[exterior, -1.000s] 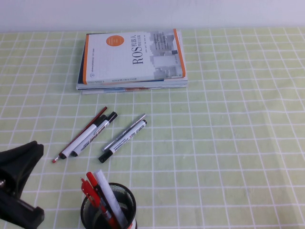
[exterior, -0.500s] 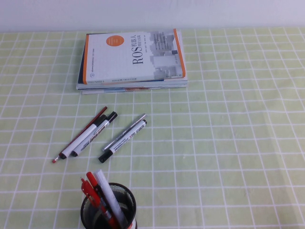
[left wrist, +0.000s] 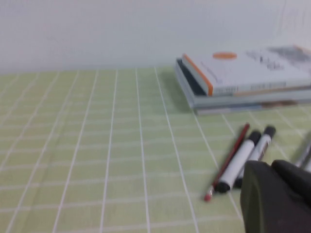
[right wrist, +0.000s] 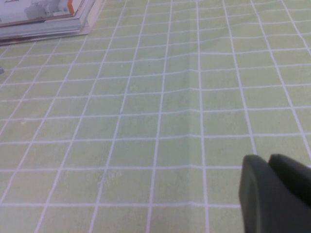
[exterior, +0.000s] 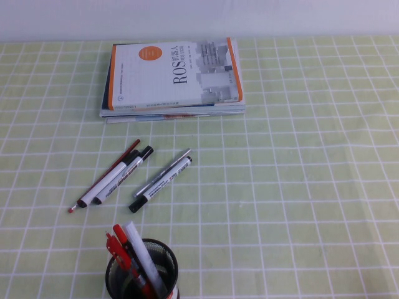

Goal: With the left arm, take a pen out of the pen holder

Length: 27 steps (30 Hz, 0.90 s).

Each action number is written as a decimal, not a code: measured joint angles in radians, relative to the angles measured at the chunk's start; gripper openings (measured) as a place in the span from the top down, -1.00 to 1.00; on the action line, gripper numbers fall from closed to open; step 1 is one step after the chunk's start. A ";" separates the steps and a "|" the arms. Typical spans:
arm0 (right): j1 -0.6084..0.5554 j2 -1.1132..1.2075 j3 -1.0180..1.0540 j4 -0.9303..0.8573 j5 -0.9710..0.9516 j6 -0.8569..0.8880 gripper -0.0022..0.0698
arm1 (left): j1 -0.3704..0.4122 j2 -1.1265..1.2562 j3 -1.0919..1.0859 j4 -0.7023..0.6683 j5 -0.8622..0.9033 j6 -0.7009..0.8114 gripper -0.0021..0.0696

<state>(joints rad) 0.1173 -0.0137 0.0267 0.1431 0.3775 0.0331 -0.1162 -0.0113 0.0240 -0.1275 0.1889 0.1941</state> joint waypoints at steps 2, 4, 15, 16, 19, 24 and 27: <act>0.000 0.000 0.000 0.000 0.000 0.000 0.97 | 0.000 0.000 0.000 0.011 0.051 0.000 0.95; 0.000 0.000 0.000 0.000 0.000 0.000 0.97 | 0.000 0.000 0.000 0.028 0.099 0.000 0.95; 0.000 0.000 0.000 0.000 0.000 0.000 0.97 | 0.000 0.000 0.000 0.060 0.196 0.000 0.95; 0.000 0.000 0.000 0.000 0.000 0.000 0.97 | 0.000 0.000 0.000 0.060 0.196 0.000 0.95; 0.000 0.000 0.000 0.000 0.000 0.000 0.97 | 0.000 0.000 0.000 0.060 0.196 0.000 0.95; 0.000 0.000 0.000 0.000 0.000 0.000 0.97 | 0.000 0.000 0.000 0.060 0.196 0.000 0.95; 0.000 0.000 0.000 0.000 0.000 0.000 0.97 | 0.000 0.000 0.000 0.060 0.196 0.000 0.95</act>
<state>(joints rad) 0.1173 -0.0137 0.0267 0.1431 0.3775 0.0331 -0.1162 -0.0113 0.0240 -0.0675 0.3846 0.1941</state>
